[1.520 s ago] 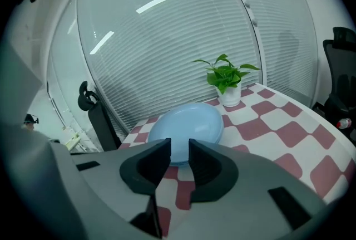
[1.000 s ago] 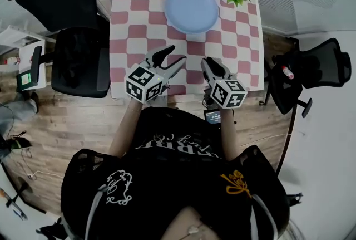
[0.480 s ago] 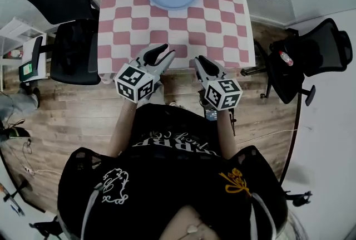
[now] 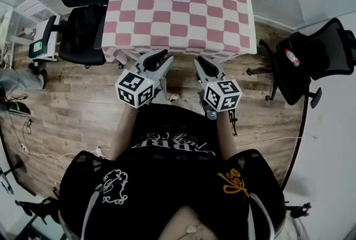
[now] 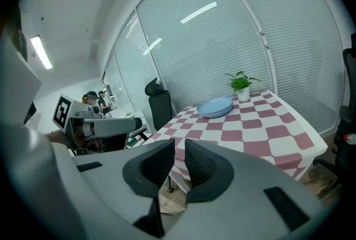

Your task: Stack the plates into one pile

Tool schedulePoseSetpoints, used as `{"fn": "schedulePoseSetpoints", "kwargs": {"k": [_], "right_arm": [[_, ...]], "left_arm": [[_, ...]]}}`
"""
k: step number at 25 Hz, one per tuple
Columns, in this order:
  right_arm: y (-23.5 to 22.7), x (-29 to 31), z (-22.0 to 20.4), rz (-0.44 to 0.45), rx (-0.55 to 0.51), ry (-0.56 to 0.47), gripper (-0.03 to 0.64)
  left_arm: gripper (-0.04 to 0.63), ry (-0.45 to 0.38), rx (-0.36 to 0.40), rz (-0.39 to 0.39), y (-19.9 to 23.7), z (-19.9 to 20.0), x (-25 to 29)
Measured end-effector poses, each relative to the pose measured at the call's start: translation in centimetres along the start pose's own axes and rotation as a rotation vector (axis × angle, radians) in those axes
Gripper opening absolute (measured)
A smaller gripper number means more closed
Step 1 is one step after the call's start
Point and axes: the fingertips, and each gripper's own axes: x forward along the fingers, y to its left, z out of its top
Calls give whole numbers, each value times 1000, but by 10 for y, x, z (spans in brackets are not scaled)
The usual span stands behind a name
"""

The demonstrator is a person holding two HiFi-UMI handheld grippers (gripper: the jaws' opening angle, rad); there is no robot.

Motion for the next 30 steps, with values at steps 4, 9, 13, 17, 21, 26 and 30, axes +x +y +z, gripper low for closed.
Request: {"fn": "schedulePoseSetpoints", "kwargs": {"k": [4,9,13,17,21,26,30], "right_arm": [[18,-5,-3,33,-29,-11,55],[36,-7,-6,60,-40,-24,52],[48,-2,-7,55,-64,-19,44],[65,1,-10,29,-74,-9,40],[87,5,-13,5,-83,-14,37],[111,9,-16,-19,-99,-8,32],[125,11,-17,-32,-115,-1,31]], "left_arm": [[107,8,26,25,-10,-1,-17],[101,15,54,27,-17,1,-30],[100,38,76,20,-19,-3,-43],[100,51,75,8,-14,-7,-66],[100,63,92,-7,-6,-10,-89],[100,67,108,-32,1,-13,-108],[100,53,98,-45,6,-12,-121]]}}
